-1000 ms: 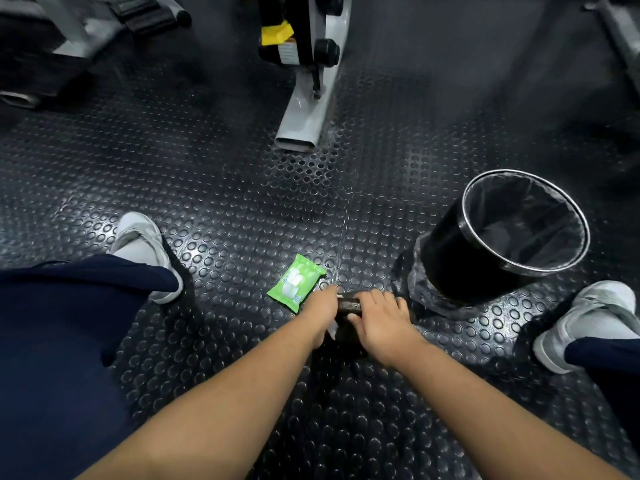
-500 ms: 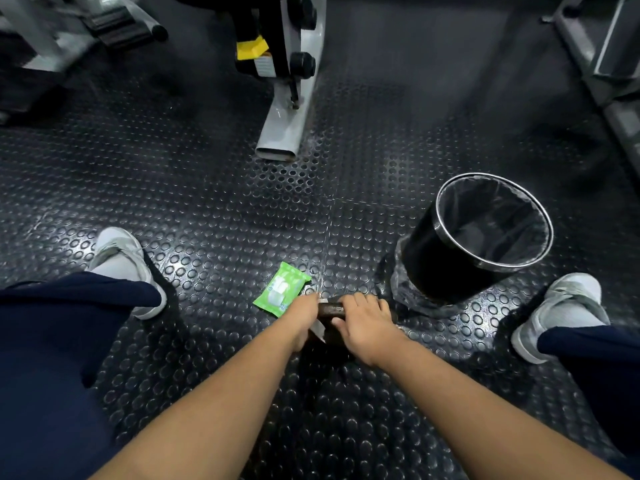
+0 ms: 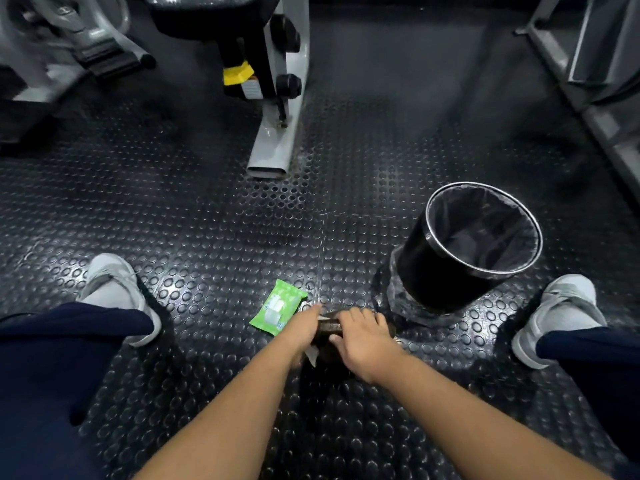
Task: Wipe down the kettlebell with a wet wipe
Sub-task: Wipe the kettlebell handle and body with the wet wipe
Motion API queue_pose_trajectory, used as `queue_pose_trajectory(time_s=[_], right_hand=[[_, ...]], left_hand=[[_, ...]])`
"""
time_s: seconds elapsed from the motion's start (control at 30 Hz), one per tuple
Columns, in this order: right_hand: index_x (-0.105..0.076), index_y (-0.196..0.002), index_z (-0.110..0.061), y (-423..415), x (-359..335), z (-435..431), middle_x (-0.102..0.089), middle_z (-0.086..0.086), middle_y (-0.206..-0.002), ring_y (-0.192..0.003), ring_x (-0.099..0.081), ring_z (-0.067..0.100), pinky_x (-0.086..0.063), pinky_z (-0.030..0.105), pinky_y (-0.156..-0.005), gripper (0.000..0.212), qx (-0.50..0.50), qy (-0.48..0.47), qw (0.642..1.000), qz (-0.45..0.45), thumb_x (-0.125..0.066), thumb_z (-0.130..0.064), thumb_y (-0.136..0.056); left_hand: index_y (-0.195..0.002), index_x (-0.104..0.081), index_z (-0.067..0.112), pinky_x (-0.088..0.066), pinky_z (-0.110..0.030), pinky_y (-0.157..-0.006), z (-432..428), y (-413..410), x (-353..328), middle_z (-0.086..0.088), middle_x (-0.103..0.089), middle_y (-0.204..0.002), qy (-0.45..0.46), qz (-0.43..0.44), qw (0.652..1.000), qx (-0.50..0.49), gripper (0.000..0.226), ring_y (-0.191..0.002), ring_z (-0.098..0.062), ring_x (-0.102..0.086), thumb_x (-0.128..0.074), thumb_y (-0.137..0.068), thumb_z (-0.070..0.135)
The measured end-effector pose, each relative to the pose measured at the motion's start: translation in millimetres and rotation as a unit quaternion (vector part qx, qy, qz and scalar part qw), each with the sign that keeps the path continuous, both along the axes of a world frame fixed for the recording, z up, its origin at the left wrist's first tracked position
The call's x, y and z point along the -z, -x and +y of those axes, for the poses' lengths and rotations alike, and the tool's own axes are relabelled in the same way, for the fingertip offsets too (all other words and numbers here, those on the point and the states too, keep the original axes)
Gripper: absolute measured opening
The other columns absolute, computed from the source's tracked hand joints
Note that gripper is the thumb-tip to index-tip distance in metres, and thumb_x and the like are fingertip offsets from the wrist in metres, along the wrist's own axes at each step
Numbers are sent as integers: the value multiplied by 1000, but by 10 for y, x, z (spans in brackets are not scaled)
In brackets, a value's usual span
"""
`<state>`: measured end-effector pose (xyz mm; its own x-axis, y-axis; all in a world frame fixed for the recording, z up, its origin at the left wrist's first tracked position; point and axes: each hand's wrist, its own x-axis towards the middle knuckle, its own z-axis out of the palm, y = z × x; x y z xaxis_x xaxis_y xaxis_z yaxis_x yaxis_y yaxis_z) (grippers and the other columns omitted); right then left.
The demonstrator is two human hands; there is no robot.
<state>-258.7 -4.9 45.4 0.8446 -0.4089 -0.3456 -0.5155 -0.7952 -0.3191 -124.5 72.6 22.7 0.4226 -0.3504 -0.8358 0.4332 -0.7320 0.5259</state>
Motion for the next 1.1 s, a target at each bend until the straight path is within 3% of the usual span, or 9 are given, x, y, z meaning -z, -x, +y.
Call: queue_pose_trajectory(time_s=[0.1,0.27,0.37,0.43,0.5,0.63,0.77,0.97,1.1], right_hand=[[-45,-135,-22,9,5,-6,-49,-1,-130,-118,-44,22,-31,48,-111,40,-1,-2,1000,2,-34,-48,-106],[-45,-134,-23,6,38,-5,-50,-2,-129,-119,-44,23,-31,47,-110,40,3,-4,1000,-7,-35,-49,-105],[-44,-137,-22,10,37,-7,-49,-1,-129,-120,-43,22,-29,47,-110,42,5,-9,1000,-2,-36,-49,-106],[-44,-137,-21,4,20,-3,-48,-1,-130,-121,-43,23,-29,46,-111,42,2,-5,1000,-2,-36,-48,-106],[-45,-135,-21,6,16,0,-48,-1,-130,-121,-43,23,-29,46,-110,41,0,-1,1000,-6,-35,-49,-106],[-45,-132,-23,18,-1,-1,-49,-2,-128,-118,-42,20,-29,45,-111,39,-1,-1,1000,-7,-32,-49,-106],[-45,-133,-23,21,-12,4,-48,-3,-129,-118,-42,20,-28,46,-113,40,-2,-3,1000,-6,-32,-48,-106],[-46,-135,-21,11,22,-10,-49,0,-130,-120,-43,24,-29,47,-111,42,3,-4,1000,8,-34,-49,-106],[-45,-133,-19,0,20,-6,-49,1,-131,-120,-43,25,-29,47,-111,41,1,-3,1000,12,-34,-49,-106]], left_hand=[[-107,-72,6,-58,-47,-96,74,-25,63,-19,-78,-101,36,106,989,-96,62,-86,-31,-73,-47,-100,62],[-108,-74,8,-51,-51,-107,-3,-10,-21,-15,-78,-105,2,72,996,-45,86,-107,-35,-72,-44,-84,85],[-145,-56,16,-43,-50,-113,-85,-65,1,-14,-60,-144,-26,66,997,21,112,-129,-34,-60,-32,-72,97],[-146,-54,22,-46,-48,-110,-108,-83,45,-13,-61,-143,-20,47,998,31,117,-125,-33,-61,-28,-63,100],[-139,-60,20,-48,-47,-108,-96,-101,118,-12,-67,-133,-23,29,999,38,116,-118,-31,-65,-29,-61,100],[-115,-73,18,-53,-47,-103,-19,-81,199,-10,-77,-106,-19,25,999,-5,80,-102,-30,-72,-40,-86,86],[-103,-75,11,-57,-47,-99,-22,-93,180,-11,-80,-91,-7,62,998,-26,78,-95,-31,-76,-44,-90,81],[-132,-64,19,-54,-46,-101,-129,-196,96,-13,-75,-119,-22,102,994,33,112,-106,-32,-73,-42,-59,101],[-142,-57,22,-51,-46,-105,-172,-157,20,-14,-65,-137,-42,77,994,66,108,-117,-33,-66,-36,-69,99]])
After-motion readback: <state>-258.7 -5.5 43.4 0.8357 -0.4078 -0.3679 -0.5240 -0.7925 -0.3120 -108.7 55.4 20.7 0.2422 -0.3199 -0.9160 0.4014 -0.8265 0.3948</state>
